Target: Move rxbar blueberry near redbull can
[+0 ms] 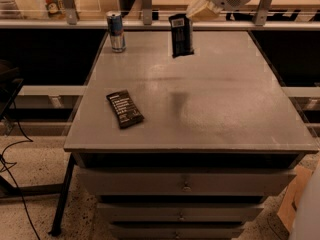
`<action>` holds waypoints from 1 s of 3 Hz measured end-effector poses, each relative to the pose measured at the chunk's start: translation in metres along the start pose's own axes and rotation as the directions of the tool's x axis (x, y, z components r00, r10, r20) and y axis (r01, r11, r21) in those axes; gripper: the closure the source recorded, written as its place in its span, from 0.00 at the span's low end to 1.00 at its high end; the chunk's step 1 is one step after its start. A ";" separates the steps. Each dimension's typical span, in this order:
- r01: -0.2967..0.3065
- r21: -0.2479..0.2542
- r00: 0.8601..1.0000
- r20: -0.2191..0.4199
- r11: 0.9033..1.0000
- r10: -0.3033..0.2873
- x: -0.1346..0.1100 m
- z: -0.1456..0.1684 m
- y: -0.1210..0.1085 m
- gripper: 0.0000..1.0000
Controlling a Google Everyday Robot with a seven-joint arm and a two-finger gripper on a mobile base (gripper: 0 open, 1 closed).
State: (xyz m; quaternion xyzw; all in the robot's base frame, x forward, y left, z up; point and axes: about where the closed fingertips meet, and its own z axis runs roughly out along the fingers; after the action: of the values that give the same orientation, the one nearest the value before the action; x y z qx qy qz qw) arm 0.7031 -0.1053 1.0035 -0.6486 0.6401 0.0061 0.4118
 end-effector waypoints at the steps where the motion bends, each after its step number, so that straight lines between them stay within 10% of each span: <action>1: 0.027 0.008 0.999 0.020 1.000 -0.027 -0.011 0.026 -0.013 1.00; 3: 0.065 0.068 0.995 0.065 0.996 -0.070 -0.013 0.077 -0.040 1.00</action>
Offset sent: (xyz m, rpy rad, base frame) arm 0.0813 0.0479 -0.0176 0.0238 -0.1148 0.0491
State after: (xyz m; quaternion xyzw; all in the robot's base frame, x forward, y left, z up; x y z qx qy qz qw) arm 0.7742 -0.0587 0.9804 -0.6553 0.6034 -0.0070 0.4544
